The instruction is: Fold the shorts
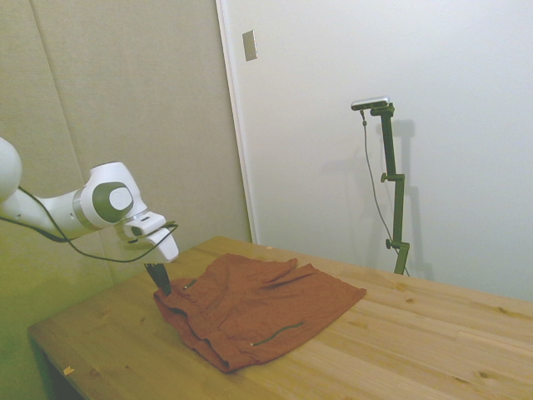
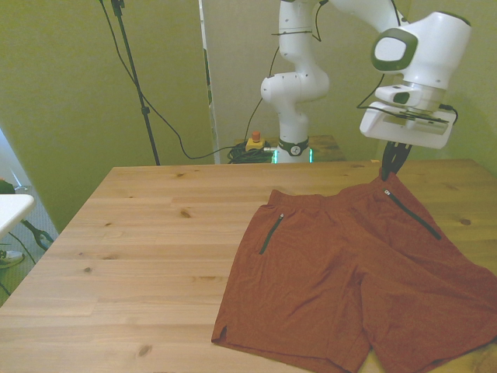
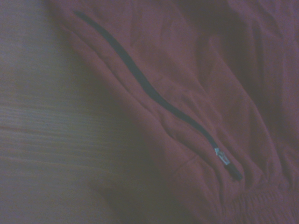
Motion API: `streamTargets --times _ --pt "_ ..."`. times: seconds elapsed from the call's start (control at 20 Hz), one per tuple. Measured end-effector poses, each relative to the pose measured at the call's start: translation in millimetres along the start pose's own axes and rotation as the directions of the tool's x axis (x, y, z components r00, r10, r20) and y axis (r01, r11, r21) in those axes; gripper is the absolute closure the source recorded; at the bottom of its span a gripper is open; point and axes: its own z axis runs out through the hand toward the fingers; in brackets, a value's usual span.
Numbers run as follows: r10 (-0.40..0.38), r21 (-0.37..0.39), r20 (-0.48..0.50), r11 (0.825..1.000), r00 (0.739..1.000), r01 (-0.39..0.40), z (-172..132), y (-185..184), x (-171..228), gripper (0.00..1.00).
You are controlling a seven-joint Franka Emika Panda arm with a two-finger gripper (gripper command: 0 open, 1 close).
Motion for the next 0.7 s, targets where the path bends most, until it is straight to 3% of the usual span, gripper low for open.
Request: streamTargets --times 0.2,0.5,0.7 --pt "0.073 0.099 0.124 0.991 0.990 -0.085 -12 37 45 1.00" --pt "0.148 0.130 0.181 0.976 0.972 -0.172 9 123 108 1.00" --pt "0.179 0.144 0.193 0.967 0.965 -0.209 13 159 134 1.00"
